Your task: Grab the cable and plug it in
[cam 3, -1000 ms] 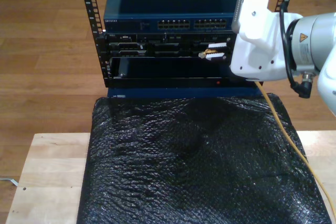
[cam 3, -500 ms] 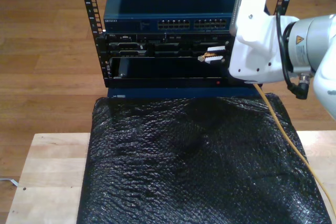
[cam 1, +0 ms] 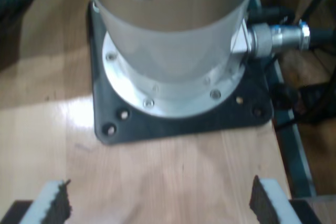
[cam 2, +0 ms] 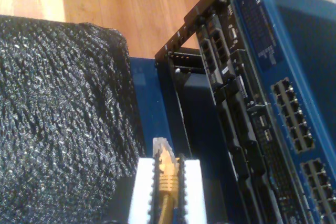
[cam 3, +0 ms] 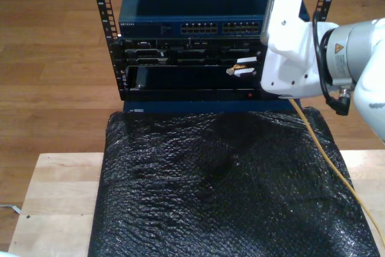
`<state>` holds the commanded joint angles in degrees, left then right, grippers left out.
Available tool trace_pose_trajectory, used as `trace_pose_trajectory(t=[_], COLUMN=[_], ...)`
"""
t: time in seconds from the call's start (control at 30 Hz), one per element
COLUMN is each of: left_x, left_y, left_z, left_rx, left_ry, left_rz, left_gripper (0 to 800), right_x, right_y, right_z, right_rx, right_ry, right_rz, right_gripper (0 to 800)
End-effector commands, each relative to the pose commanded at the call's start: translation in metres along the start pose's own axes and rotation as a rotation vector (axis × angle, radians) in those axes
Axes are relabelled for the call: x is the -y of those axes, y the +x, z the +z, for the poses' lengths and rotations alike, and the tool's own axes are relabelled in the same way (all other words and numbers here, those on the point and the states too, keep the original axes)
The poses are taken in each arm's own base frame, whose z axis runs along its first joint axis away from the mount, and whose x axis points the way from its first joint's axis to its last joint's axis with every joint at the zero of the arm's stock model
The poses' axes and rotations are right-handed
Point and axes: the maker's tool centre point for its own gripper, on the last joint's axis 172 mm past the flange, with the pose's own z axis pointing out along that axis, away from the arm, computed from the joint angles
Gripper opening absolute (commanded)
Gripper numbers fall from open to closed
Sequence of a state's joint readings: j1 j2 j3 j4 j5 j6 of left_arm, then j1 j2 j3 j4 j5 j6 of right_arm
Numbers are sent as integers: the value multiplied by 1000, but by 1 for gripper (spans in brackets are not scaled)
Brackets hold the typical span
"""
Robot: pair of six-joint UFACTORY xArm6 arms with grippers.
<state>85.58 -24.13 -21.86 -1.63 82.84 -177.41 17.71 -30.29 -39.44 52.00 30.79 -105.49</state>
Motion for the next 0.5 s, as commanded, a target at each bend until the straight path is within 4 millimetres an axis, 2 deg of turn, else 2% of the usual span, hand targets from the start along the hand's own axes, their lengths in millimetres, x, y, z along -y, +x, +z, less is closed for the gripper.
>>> trace_pose_trajectory(t=[0.2,0.37,0.5], left_x=[-3,-3,-5], left_y=[0,8,-3], left_z=[6,25,33], left_rx=[1,-30,12], left_ry=[12,11,9], left_rz=[5,11,15], left_gripper=[798,798,798], right_x=[-5,-6,1], right_y=[-6,-31,-38], right_z=[0,15,19], right_rx=[10,61,72], right_ry=[-9,-22,-12], right_rz=[9,26,29], right_gripper=[0,0,0])
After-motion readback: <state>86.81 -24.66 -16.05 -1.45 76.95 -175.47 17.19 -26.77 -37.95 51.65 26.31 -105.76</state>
